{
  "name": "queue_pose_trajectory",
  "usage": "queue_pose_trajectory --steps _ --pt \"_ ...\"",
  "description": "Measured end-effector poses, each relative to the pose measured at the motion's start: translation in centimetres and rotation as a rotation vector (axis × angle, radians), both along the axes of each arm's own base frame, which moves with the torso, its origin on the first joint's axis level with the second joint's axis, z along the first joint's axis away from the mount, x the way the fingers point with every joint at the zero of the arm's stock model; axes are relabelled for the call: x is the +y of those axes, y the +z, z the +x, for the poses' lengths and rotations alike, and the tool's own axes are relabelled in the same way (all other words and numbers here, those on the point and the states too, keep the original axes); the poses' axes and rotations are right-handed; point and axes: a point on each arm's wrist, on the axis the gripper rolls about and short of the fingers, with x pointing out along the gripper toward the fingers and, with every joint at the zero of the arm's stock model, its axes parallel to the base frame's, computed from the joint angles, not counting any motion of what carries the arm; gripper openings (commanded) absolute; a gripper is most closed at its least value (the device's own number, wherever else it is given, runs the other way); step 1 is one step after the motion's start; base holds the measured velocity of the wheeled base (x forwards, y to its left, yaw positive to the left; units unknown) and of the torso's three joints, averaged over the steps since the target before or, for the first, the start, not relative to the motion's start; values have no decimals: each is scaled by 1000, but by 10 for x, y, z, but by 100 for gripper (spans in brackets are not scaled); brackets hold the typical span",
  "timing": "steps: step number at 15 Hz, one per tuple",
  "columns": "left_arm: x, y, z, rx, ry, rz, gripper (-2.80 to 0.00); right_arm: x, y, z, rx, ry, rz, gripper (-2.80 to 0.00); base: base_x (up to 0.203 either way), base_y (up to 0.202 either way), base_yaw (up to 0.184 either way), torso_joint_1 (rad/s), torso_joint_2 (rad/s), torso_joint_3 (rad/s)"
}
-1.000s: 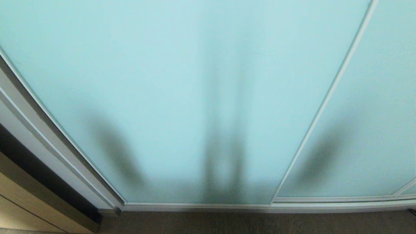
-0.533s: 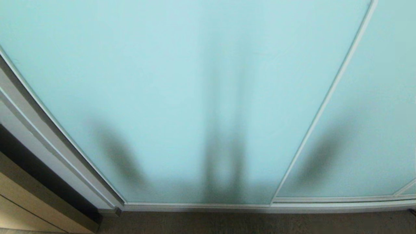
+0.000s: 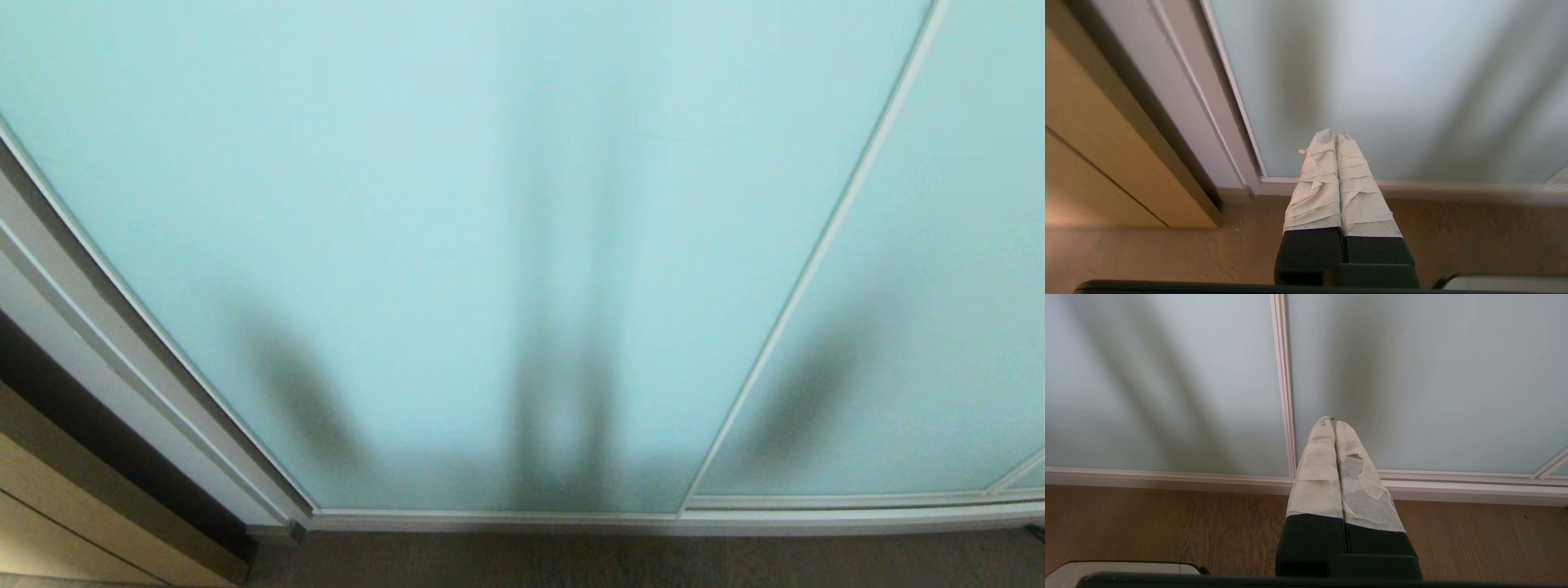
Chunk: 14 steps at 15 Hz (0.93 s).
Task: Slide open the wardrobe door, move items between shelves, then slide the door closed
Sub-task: Open the door
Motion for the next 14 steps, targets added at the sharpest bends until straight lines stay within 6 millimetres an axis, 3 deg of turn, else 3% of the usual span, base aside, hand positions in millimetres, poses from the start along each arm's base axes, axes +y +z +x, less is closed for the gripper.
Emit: queue_pose_trajectory --steps 2,14 --pt "0 0 0 -3 12 -67 -280 0 0 0 1 0 -1 -280 0 0 0 0 0 0" --pt "0 0 0 -3 13 -70 -280 0 0 0 1 1 0 -280 0 0 0 0 0 0"
